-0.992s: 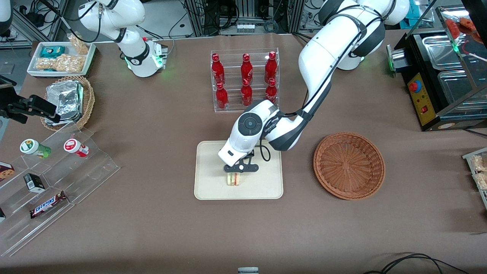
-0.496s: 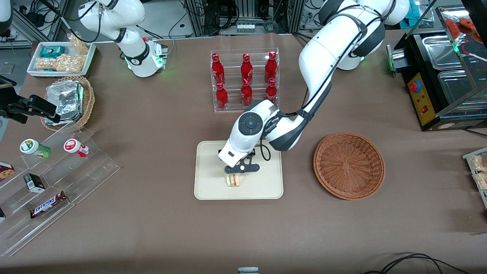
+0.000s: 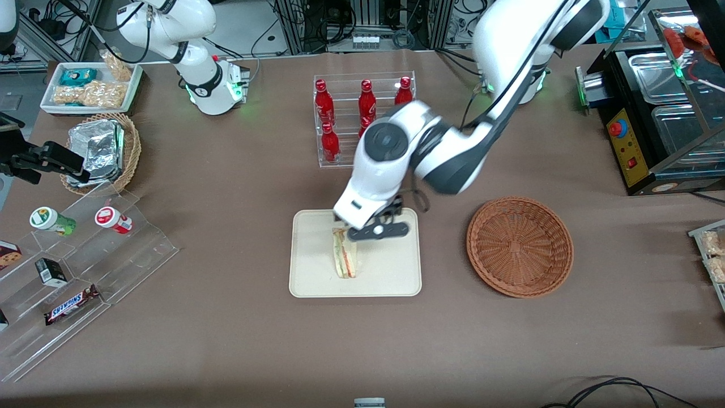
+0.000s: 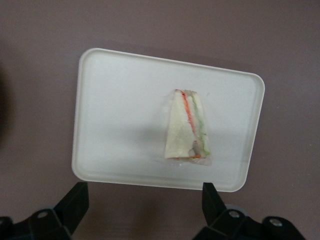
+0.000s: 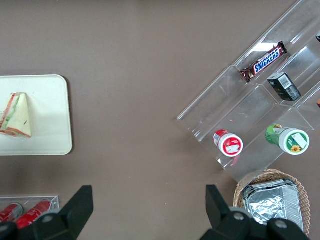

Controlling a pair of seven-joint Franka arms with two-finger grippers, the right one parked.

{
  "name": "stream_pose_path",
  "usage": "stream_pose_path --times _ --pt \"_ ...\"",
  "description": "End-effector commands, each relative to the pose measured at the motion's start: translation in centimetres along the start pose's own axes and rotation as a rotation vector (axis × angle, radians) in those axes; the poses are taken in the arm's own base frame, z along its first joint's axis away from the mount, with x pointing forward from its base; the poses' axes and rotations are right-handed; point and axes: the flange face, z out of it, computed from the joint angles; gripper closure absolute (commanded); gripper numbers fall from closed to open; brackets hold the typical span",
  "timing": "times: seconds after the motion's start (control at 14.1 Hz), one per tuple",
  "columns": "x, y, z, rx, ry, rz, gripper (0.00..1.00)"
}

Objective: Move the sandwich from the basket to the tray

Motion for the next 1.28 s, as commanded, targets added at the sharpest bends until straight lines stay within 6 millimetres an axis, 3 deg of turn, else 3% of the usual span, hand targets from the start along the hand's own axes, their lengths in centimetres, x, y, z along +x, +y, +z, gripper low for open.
stream_pose_path --times 0.0,0.28,0.57,0.78,1.06,1.2 --pt "-0.3 -5.9 -4.2 0.117 -0.004 -0.047 0.0" --pt "3.9 -15.7 -6.4 0.204 -0.016 -0.162 0.0" --pt "4.9 -25.5 -8.0 0.25 -0.048 -0.08 0.0" --pt "5.4 -31.2 -9.3 0.265 -0.067 -0.049 0.0" --pt "4.6 -35.9 -11.1 0.262 -0.076 -0.005 0.0" --pt "4.3 -36.2 -12.5 0.215 -0.073 0.033 0.0"
